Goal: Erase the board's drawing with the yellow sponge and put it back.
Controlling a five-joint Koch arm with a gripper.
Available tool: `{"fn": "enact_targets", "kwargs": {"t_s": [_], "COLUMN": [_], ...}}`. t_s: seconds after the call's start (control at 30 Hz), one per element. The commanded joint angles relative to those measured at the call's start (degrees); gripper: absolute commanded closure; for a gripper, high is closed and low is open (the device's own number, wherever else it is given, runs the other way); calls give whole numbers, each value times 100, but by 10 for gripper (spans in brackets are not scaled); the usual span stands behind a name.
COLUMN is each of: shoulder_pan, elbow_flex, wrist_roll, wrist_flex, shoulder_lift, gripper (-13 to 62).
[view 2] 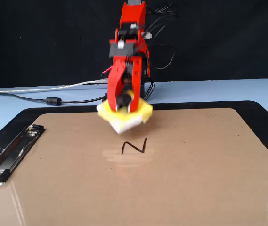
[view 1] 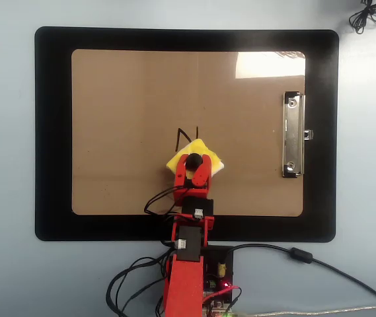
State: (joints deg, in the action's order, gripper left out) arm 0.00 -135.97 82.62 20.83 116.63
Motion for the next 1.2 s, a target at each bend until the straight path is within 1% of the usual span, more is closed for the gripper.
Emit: {"fn": "enact_targets", "kwargs": {"t_s": [0.0,0.07,0.13,0.23,0.3,0.4,0.47,0.57,0.63,0.73,0.83,0.93,0.97,1.03,1.17], "shoulder_pan": [44,18,18,35,35,44,53,88,123,123,97,79,79,79,70], "elbow_flex": [-105,-483,-756,-896,-817,-53,659,1406,1239,18,-1310,-1872,-1872,-1477,202], "wrist_roll": [0,0,18,0,-9,-9,-9,-18,0,9,18,26,26,35,35], "wrist_flex": [-1397,-2153,-2549,-2725,-2751,-3129,-3691,-4342,-4368,-4403,-4395,-4395,-4395,-4447,-4456], "shoulder_lift": [-325,-624,-659,-729,-1028,-2101,-3164,-4201,-4078,-3059,-1740,-984,-1037,-1538,-3199], "gripper": [576,576,576,576,576,576,576,576,576,576,576,576,576,576,576]}}
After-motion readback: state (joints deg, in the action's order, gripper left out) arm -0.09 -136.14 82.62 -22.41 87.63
